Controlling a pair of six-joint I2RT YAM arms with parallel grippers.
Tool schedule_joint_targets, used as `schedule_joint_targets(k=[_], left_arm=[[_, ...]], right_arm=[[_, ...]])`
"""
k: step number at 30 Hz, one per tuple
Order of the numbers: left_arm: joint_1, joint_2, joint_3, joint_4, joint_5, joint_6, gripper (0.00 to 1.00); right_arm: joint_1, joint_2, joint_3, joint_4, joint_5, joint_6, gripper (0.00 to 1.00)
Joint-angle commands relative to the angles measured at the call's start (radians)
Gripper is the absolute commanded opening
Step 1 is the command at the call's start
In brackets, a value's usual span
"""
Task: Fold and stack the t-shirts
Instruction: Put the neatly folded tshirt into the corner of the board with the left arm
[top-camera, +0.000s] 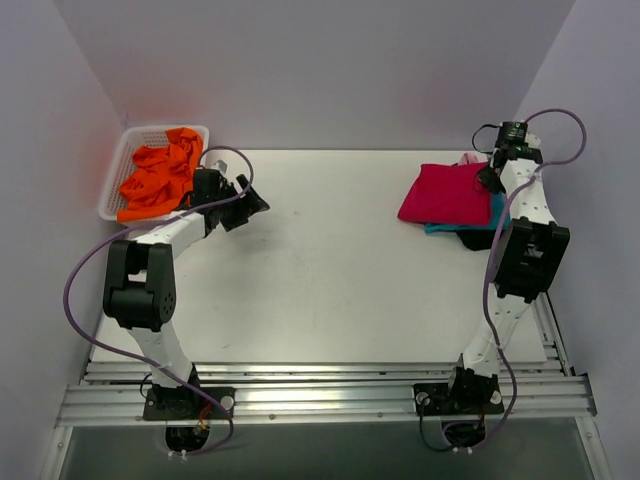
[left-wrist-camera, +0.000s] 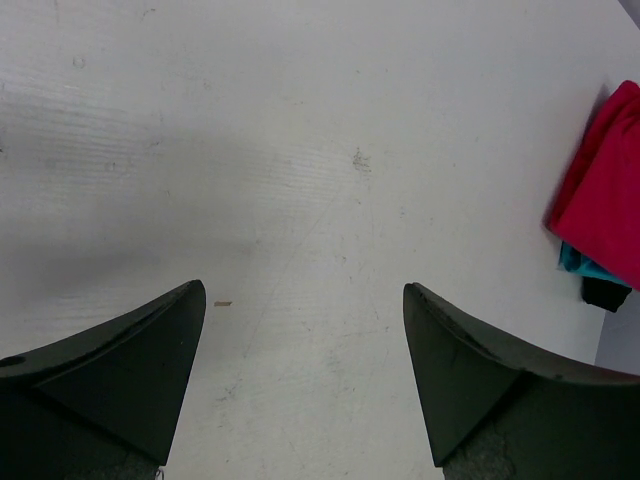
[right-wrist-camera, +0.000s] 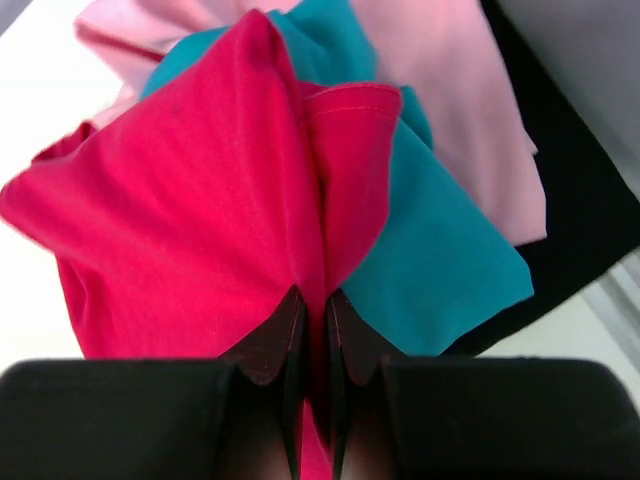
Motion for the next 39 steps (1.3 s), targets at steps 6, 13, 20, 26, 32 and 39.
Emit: schedule_joint_targets(k=[6, 13, 20, 26, 32, 39], left_arm=[[-0.003, -0.019, 0.025, 0.054, 0.013, 0.018, 0.88], [-0.014, -0.028, 0.022, 0.054, -0.001, 0.029, 0.88], [-0.016, -0.033, 0.014, 0.054, -0.004, 0.033, 0.88], [-0.016, -0.047, 0.002, 0.052, -0.005, 0.038, 0.88], [-0.016, -0.054, -0.012, 0.052, -0.008, 0.04, 0.88], [-0.016, -0.064, -0.017, 0.054, -0.004, 0.043, 0.88]], right_arm=[[-0.088, -0.077, -0.012, 0.022, 0.053, 0.0, 0.0], [-0.143, -0.016, -0.061, 0.04, 0.142, 0.036, 0.0], [-0.186, 0.05, -0.092, 0.054, 0.203, 0.075, 0.0], [-0.218, 0.074, -0.144, 0.089, 0.226, 0.108, 0.0], [-0.218, 0.148, -0.115, 0.068, 0.2, 0.124, 0.09], [-0.218, 0.067, -0.161, 0.097, 0.226, 0.135, 1.0]])
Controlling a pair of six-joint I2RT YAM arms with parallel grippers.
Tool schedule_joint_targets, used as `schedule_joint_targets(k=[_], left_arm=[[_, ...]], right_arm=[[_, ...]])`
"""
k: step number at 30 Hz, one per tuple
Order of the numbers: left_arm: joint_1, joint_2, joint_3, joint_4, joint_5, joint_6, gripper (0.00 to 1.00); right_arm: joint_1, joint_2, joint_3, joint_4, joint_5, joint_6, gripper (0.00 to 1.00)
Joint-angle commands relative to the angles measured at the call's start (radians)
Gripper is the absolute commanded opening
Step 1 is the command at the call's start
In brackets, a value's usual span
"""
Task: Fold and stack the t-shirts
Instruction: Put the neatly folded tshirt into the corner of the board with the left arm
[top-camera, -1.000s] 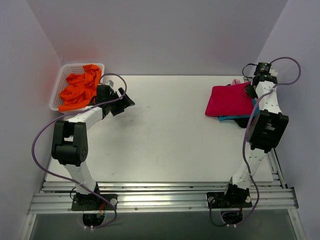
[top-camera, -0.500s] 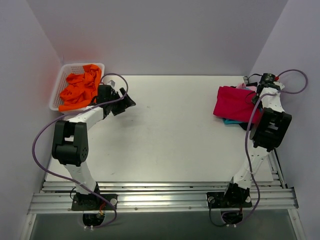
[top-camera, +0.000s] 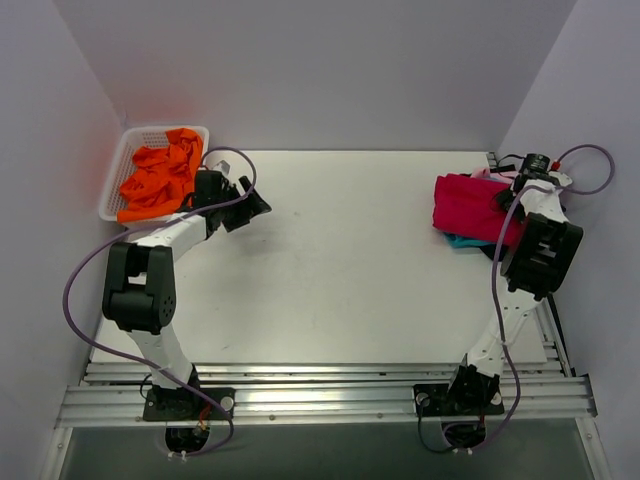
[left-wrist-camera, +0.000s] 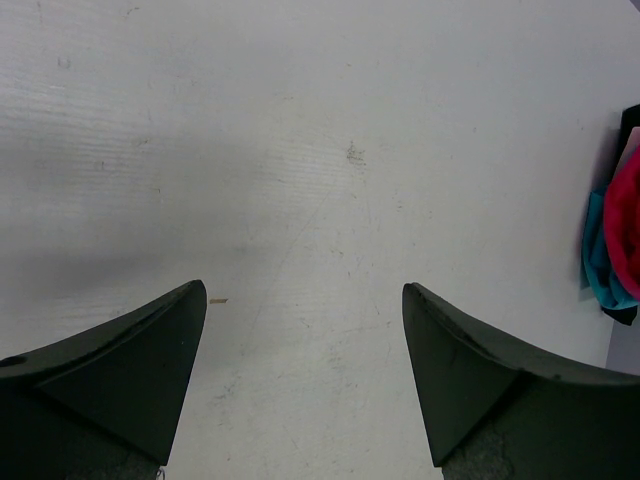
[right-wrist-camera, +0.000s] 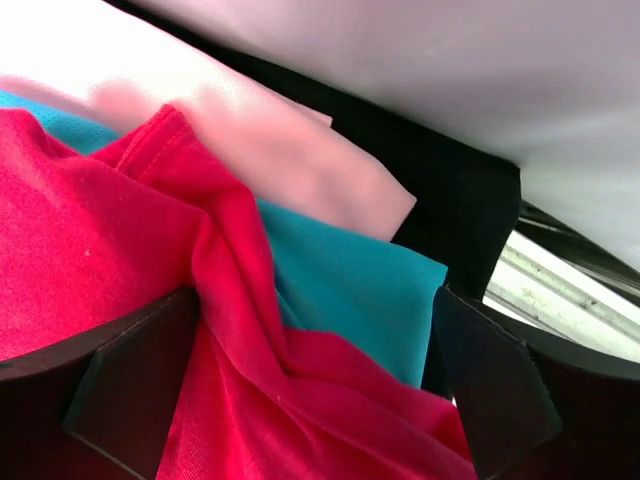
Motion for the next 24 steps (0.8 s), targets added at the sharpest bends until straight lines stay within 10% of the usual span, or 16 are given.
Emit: schedule_joint_targets(k=[1, 24], left_arm=[[-0.001, -0.052, -0.003, 0.039, -0.004, 0.021, 0.88], [-0.009, -0.154, -0.028, 0.014, -0.068, 0.034, 0.88]], right_arm=[[-0.019, -0.056, -0.03, -0.012, 0.048, 0.032, 1.0], [0.266, -0.807, -0.262, -0.071, 0.291, 0.05, 1.0]])
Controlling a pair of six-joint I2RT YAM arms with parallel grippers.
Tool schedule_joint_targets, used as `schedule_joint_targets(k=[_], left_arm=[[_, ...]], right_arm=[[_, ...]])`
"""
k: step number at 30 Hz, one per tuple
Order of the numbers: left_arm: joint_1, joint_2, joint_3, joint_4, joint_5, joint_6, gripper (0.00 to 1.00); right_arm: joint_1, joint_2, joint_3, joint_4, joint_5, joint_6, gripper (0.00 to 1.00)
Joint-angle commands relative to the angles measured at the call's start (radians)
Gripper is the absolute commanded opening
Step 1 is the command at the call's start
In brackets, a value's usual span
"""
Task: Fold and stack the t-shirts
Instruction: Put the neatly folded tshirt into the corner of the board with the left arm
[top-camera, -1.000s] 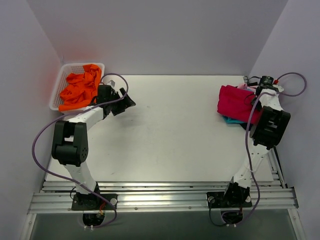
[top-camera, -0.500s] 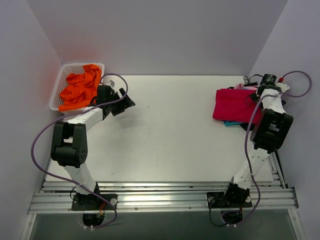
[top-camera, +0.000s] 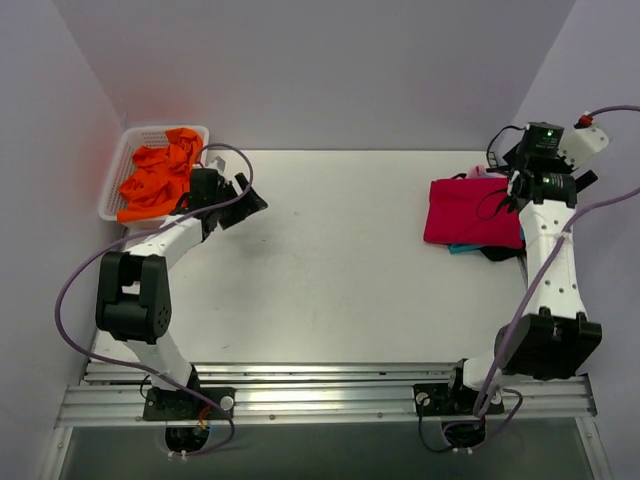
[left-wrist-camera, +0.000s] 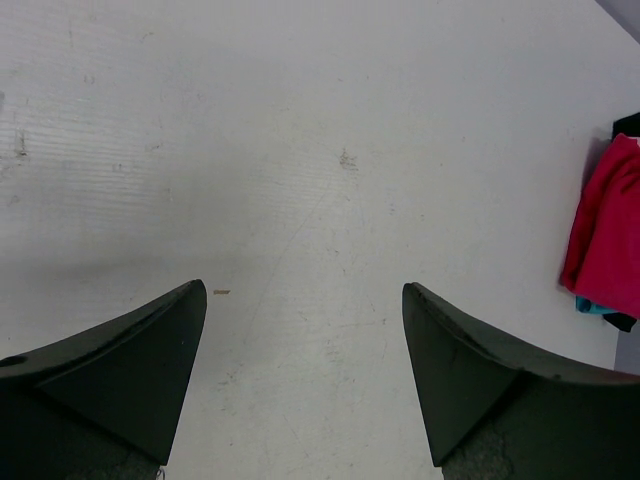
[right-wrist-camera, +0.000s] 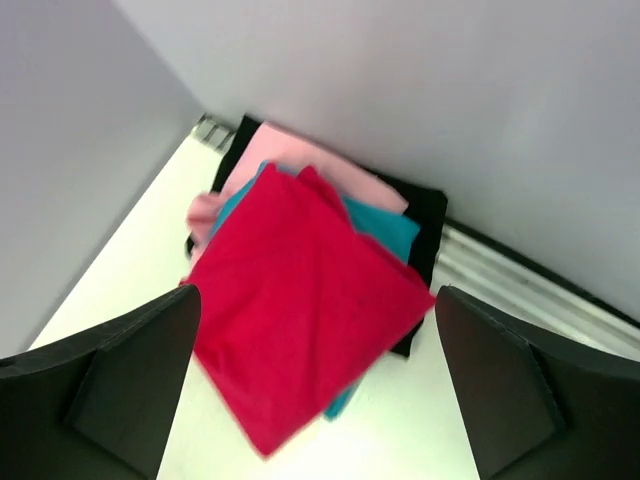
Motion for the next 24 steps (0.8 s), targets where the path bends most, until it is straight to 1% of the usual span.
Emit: schedule_joint_targets(k=[1, 2, 3, 4, 5, 6, 8, 9, 11, 12, 14, 16, 17, 20, 24], left_arm=[[-0.011, -0.1, -0.005, 0.013, -0.046, 0.019, 0.88], [-0.013, -0.114, -0.012, -0.002, -0.056, 0.019, 0.88], [-0.02, -0.145, -0.015, -0.013, -0.069, 0.019, 0.88], [-0.024, -0.162, -0.021, -0.023, -0.093, 0.019, 0.88], [-0.03, -0.183, -0.025, -0.049, -0.111, 0.018, 0.88], [-0.039, -0.229, -0.035, -0.066, -0.128, 0.015, 0.88], [-0.054, -0.283, -0.052, -0.099, -0.174, 0.012, 0.88], [-0.065, -0.341, -0.073, -0.109, -0.194, 0.01, 0.88], [-0.105, -0.428, -0.089, -0.155, -0.268, 0.01, 0.88], [-0.14, -0.456, -0.101, -0.192, -0.324, 0.016, 0.89], [-0.174, -0.508, -0.11, -0.23, -0.381, 0.023, 0.89], [-0.2, -0.576, -0.132, -0.257, -0.409, 0.027, 0.89], [-0.205, -0.611, -0.138, -0.263, -0.414, 0.029, 0.91], [-0.212, -0.64, -0.143, -0.312, -0.431, 0.03, 0.91], [-0.221, -0.694, -0.15, -0.364, -0.47, 0.036, 0.91]], right_arm=[[0.098, -0.146, -0.112, -0.04, 0.057, 0.018, 1.0], [0.177, -0.181, -0.171, -0.04, 0.092, 0.028, 1.0], [0.222, -0.242, -0.198, -0.044, 0.12, 0.042, 1.0], [0.271, -0.27, -0.224, -0.046, 0.137, 0.059, 1.0], [0.352, -0.299, -0.273, -0.044, 0.146, 0.064, 1.0], [0.391, -0.348, -0.294, -0.047, 0.159, 0.073, 1.0], [0.466, -0.392, -0.333, -0.05, 0.156, 0.09, 1.0], [0.533, -0.428, -0.362, -0.062, 0.16, 0.099, 1.0], [0.586, -0.468, -0.381, -0.079, 0.151, 0.116, 1.0], [0.641, -0.481, -0.405, -0.07, 0.125, 0.102, 1.0], [0.684, -0.501, -0.42, -0.075, 0.119, 0.097, 1.0], [0.73, -0.51, -0.431, -0.081, 0.134, 0.085, 1.0], [0.736, -0.51, -0.434, -0.084, 0.143, 0.082, 1.0], [0.742, -0.499, -0.448, -0.067, 0.136, 0.048, 1.0], [0.745, -0.499, -0.477, -0.006, 0.068, 0.012, 1.0]])
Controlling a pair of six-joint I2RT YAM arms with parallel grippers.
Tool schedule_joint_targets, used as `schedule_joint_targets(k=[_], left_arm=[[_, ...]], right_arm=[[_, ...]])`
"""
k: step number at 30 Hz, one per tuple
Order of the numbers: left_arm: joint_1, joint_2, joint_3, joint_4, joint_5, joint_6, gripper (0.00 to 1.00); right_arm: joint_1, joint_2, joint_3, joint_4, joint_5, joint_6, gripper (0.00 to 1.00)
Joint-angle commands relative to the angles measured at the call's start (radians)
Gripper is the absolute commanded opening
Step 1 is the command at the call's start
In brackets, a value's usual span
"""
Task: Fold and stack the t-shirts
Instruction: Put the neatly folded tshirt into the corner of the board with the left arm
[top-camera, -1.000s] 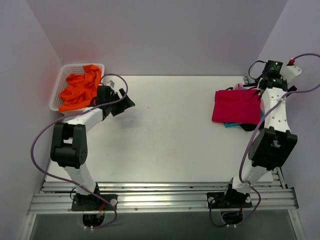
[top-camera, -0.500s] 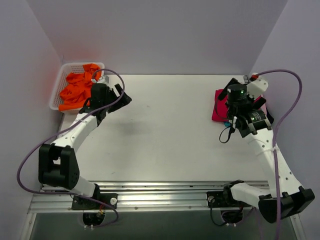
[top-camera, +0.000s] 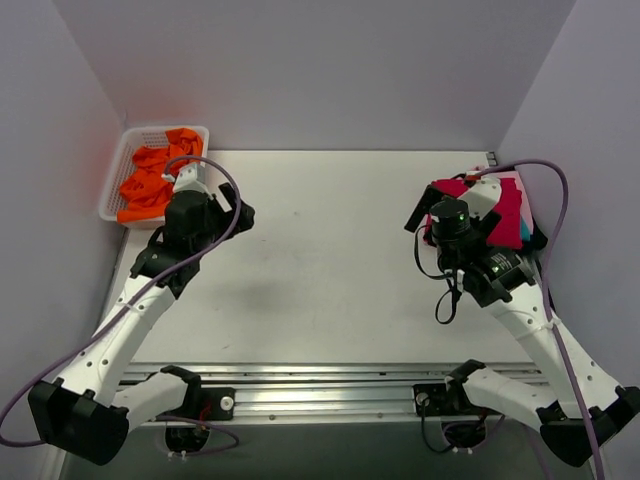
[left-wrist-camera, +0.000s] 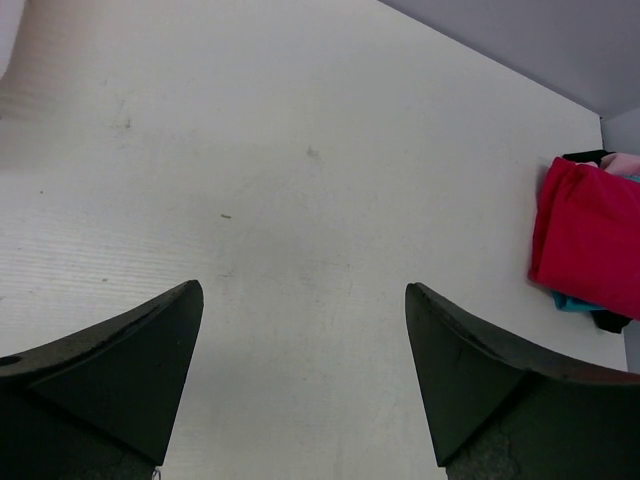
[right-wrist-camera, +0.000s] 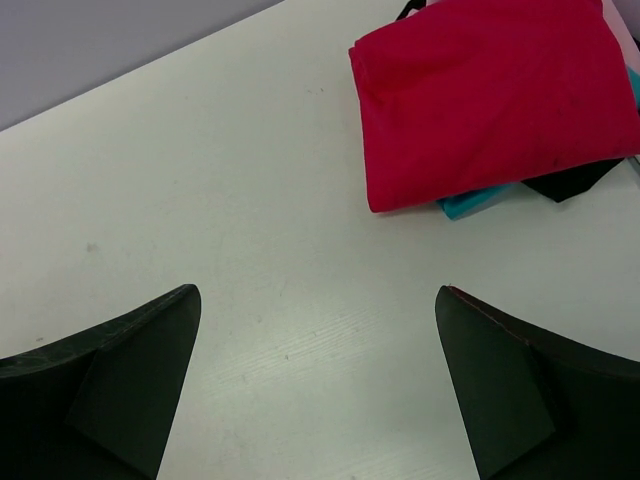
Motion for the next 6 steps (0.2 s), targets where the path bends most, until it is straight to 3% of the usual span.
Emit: schedule_joint_targets(k=[1, 6], left_arm=[[-0.011, -0.045, -0.016, -0.082, -0.07, 0.023, 0.92], [-0.014, -0.083, -0.025, -0.112, -0.123, 0.04, 0.96]], right_arm=[[0.008, 0.002, -0.025, 0.061, -0.026, -0.045, 1.0], [0.011, 0.002, -0.09, 0.192, -0.084, -0.11, 1.0]])
